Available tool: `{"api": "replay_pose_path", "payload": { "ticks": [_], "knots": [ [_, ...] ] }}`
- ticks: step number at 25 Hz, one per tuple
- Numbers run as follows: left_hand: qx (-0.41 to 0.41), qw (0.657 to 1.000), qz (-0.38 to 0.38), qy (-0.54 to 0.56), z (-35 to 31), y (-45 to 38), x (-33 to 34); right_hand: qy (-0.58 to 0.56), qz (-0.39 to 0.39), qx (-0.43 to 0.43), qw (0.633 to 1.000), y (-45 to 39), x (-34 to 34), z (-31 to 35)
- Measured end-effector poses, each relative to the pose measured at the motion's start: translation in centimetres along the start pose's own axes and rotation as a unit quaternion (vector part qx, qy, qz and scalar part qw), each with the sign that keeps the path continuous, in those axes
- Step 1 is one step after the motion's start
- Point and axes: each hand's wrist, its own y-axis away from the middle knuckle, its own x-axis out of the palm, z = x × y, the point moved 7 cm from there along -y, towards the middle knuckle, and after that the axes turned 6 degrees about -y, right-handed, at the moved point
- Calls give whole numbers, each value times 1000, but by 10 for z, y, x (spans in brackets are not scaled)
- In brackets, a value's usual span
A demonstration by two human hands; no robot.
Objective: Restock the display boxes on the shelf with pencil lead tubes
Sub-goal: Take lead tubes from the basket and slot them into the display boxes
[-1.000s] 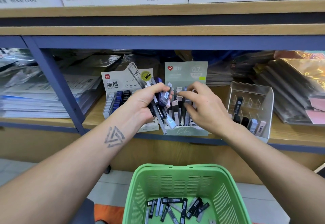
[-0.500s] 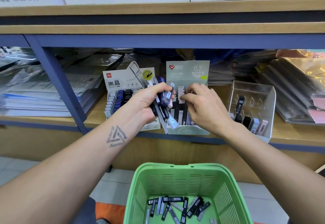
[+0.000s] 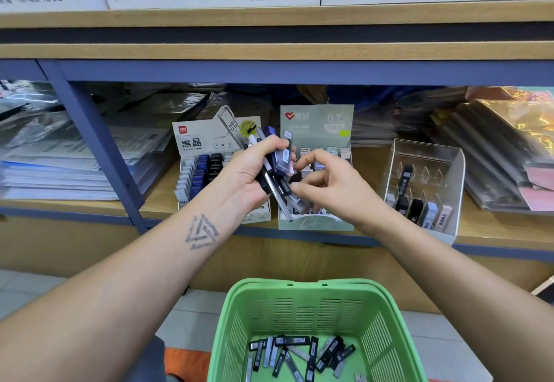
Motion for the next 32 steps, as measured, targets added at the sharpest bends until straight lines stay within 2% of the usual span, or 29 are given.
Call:
{"api": "replay_pose_path", "payload": {
  "ticks": [3, 11, 15, 20, 27, 29, 32],
  "knots": [
    [0, 1000, -6, 24, 0, -3, -1, -76, 11, 38, 996, -2, -4, -8],
    [24, 994, -40, 97, -21, -3, -22, -94, 112, 102, 984, 14, -17, -8],
    [9, 999, -21, 32, -17, 1, -15, -111, 110, 104, 982, 18, -26, -5],
    [-41, 998, 35, -37, 3, 7, 2, -72, 45, 52, 995, 9, -41, -4],
    [-27, 998, 2, -48, -15, 15, -23, -93, -31, -12, 995, -9, -28, 10],
    [-20, 999, -16, -43, -26, 17, -38, -50, -52, -29, 997, -17, -16, 19],
    [-13, 998, -50, -39, -44, 18, -72, 89, -70, -53, 992, -34, 8, 30]
  ]
}}
